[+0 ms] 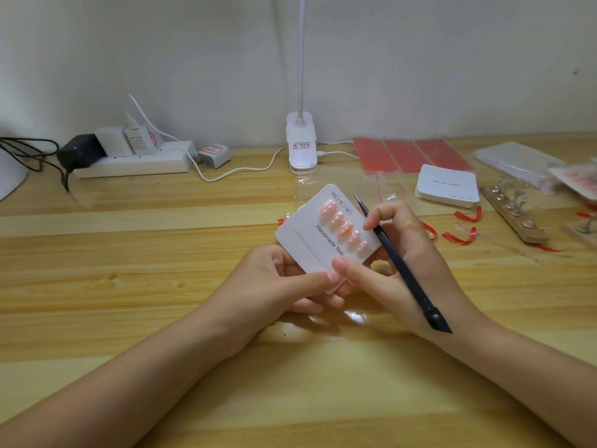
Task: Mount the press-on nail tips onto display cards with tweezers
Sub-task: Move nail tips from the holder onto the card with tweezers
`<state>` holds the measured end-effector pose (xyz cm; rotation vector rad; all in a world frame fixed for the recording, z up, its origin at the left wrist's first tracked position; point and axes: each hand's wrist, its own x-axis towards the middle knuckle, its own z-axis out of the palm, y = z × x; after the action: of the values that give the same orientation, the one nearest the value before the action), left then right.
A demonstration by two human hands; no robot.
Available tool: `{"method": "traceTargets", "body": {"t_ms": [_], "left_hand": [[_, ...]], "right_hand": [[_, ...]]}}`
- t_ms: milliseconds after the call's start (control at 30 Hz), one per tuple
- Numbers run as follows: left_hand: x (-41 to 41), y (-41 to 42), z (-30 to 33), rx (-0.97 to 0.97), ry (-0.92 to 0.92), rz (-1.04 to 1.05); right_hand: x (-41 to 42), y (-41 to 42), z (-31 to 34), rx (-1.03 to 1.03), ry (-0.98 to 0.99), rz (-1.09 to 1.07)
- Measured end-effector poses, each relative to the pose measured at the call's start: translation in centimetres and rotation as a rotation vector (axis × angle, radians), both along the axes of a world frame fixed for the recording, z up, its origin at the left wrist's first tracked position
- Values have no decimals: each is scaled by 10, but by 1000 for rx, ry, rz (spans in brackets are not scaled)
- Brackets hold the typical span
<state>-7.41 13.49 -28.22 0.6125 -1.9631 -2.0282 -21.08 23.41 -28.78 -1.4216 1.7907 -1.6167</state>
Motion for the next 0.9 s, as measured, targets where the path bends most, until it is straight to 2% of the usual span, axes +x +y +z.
{"method": "traceTargets", "body": {"t_ms": [300,500,667,800,900], "left_hand": [[0,-1,0,8,-14,16],[2,-7,13,41,-162,-119],[7,-14,19,39,-233,-216],[9,-22,20,56,-190,-146],[10,-24,17,-21,-191,-13]], "right_hand": [[-2,-1,-9,-63,59,32],[-3,3,-2,-120,-154,-16],[-6,3,-2,-111,-169,-89],[-9,7,-2,-100,-160,-94],[-12,10,-2,-85,-131,-123]]}}
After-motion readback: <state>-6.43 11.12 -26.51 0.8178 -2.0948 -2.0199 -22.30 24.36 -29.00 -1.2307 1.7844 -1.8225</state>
